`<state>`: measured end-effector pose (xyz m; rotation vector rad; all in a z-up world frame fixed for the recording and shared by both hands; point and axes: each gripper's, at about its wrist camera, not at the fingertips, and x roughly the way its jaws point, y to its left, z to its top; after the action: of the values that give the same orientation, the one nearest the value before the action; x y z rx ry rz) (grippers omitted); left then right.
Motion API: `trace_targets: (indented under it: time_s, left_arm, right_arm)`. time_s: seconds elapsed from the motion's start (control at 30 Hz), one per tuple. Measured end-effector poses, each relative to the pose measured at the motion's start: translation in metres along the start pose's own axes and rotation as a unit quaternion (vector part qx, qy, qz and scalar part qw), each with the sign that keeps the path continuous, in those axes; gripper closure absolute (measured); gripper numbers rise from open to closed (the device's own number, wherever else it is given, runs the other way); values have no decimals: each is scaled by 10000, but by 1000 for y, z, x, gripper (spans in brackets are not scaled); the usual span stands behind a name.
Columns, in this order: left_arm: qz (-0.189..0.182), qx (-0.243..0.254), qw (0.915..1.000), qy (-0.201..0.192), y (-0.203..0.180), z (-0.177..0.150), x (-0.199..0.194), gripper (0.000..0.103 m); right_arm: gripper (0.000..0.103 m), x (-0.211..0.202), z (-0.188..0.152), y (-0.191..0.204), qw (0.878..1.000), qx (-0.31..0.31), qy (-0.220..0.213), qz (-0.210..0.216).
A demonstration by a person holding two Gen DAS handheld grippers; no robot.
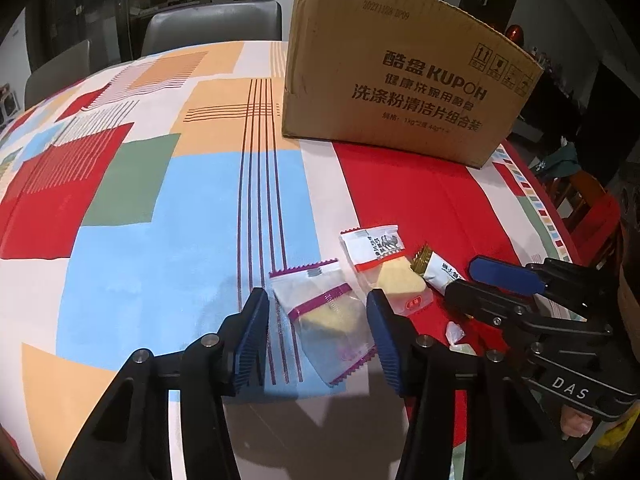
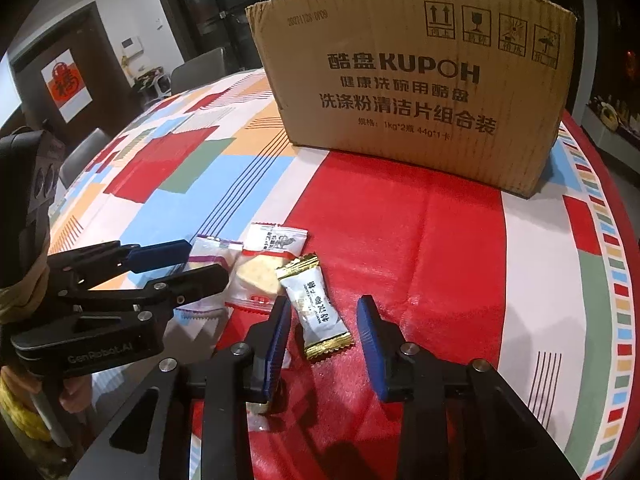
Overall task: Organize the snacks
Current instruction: 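Lower both open tools to the remaining wrapped snacks on the tablecloth, then grasp the clear cake packet with the left tool while the right tool grasps the gold-white bar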
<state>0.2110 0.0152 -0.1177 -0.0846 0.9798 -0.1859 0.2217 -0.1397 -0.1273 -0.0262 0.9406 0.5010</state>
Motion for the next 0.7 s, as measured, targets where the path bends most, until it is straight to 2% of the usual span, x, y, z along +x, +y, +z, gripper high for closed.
trace_targets:
  time_s: [0.13, 0.17, 0.23, 0.47, 0.7]
  left_arm:
    - [-10, -49, 10000, -18, 1, 1, 0, 58]
    - [-4, -50, 10000, -24, 1, 1, 0, 62]
    - [4, -71, 10000, -38, 2, 0, 0, 63]
    - [-62, -154, 9998, -70, 5, 1, -2, 69]
    - [-83, -113, 9995, -298, 2, 1, -19, 69]
  right_arm:
    - [74, 4, 1, 0, 10000, -4, -2, -9]
    - [74, 5, 1, 0, 10000, -28, -12, -30]
    - [81, 5, 0, 0, 10000, -34, -18, -41]
    - [82, 3, 1, 0, 10000, 17, -70, -68]
    - [82, -16, 3, 7, 9995, -61, -292, -106]
